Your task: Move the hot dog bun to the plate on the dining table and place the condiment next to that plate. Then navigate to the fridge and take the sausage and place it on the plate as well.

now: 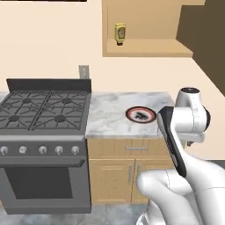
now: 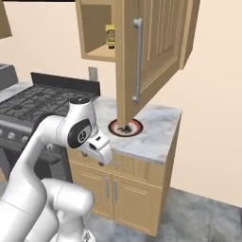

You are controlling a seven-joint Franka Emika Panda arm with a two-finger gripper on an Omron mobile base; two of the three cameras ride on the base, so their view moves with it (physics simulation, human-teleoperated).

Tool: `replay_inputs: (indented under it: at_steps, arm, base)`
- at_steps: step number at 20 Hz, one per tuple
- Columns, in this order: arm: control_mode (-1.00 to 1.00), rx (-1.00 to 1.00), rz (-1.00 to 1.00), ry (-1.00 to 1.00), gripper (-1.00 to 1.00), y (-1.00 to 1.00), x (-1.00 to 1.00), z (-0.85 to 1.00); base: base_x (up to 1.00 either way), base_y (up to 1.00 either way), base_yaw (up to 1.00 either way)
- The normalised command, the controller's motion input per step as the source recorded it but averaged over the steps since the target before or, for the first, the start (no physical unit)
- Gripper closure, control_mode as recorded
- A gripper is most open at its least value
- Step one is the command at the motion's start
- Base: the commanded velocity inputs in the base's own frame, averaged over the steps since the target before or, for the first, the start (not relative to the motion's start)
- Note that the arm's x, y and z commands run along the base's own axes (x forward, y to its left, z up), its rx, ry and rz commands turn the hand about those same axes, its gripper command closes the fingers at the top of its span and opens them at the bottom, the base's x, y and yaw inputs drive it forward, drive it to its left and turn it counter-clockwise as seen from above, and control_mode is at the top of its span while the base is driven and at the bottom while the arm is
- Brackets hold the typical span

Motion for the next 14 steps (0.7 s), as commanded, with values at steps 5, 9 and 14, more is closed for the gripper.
replay_inputs:
  at_steps: [5,9,14]
  arm:
    - [1.0,0.0,0.0,0.0,-1.0,0.0,0.0,0.0]
    - [1.0,0.0,0.0,0.0,-1.0,0.0,0.0,0.0]
    - [1.0,0.0,0.0,0.0,-1.0,0.0,0.0,0.0]
  base:
    - [0.86,0.04,-0.08]
    - [0.68,0.34,-0.11]
    - [0.51,0.33,-0.11]
